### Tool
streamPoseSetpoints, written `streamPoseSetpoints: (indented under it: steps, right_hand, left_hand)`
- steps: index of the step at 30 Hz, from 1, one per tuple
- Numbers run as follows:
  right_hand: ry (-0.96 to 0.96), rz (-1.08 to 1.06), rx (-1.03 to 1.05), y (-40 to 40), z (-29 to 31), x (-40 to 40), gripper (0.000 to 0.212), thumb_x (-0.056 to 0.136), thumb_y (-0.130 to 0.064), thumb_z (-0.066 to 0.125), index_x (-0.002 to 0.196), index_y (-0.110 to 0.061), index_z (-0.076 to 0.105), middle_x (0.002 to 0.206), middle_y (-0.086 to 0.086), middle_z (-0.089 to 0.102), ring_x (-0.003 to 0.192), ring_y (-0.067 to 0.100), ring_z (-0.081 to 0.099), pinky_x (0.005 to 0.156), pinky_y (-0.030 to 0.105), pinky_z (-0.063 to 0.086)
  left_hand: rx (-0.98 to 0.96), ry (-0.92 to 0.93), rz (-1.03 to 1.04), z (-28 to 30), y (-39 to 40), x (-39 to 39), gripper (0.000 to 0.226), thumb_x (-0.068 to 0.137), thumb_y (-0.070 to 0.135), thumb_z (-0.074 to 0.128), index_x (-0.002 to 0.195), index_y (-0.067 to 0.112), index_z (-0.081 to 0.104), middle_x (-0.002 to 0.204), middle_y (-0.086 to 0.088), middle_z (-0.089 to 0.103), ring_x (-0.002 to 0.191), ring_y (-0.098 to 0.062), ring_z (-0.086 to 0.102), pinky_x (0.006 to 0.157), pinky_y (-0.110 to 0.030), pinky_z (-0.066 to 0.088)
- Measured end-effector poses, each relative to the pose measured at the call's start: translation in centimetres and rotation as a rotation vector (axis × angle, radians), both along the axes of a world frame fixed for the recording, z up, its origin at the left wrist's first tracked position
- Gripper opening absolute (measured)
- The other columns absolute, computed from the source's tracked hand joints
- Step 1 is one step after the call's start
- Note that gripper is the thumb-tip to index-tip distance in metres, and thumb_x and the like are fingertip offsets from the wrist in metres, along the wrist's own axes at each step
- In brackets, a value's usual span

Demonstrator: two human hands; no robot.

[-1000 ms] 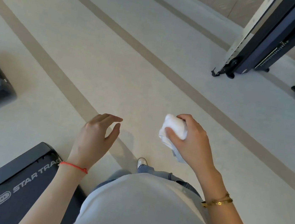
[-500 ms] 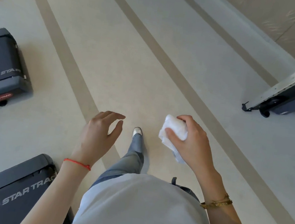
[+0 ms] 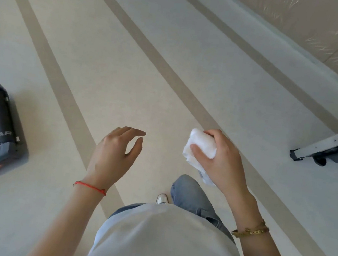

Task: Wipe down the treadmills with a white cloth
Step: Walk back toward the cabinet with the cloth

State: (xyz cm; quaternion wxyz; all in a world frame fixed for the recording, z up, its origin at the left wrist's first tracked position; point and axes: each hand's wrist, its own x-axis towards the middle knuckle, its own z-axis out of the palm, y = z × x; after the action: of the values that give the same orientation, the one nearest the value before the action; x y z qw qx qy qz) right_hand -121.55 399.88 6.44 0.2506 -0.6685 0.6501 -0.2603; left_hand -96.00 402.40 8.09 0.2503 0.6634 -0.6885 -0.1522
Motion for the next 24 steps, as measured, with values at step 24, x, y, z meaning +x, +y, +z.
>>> streamPoseSetpoints:
  steps: [24]
  right_hand:
    - [0.079,0.217,0.015,-57.9,0.4,4.7,0.041,0.083,-0.058,0.060,0.113,-0.032,0.051,0.105,-0.014,0.060,0.093,0.010,0.055,0.074,0.027,0.049]
  left_hand:
    - [0.023,0.063,0.190,0.0,-52.5,4.0,0.017,0.096,0.014,0.060,0.107,0.013,0.073,0.103,0.001,0.071,0.093,-0.021,0.066,0.080,-0.030,0.050]
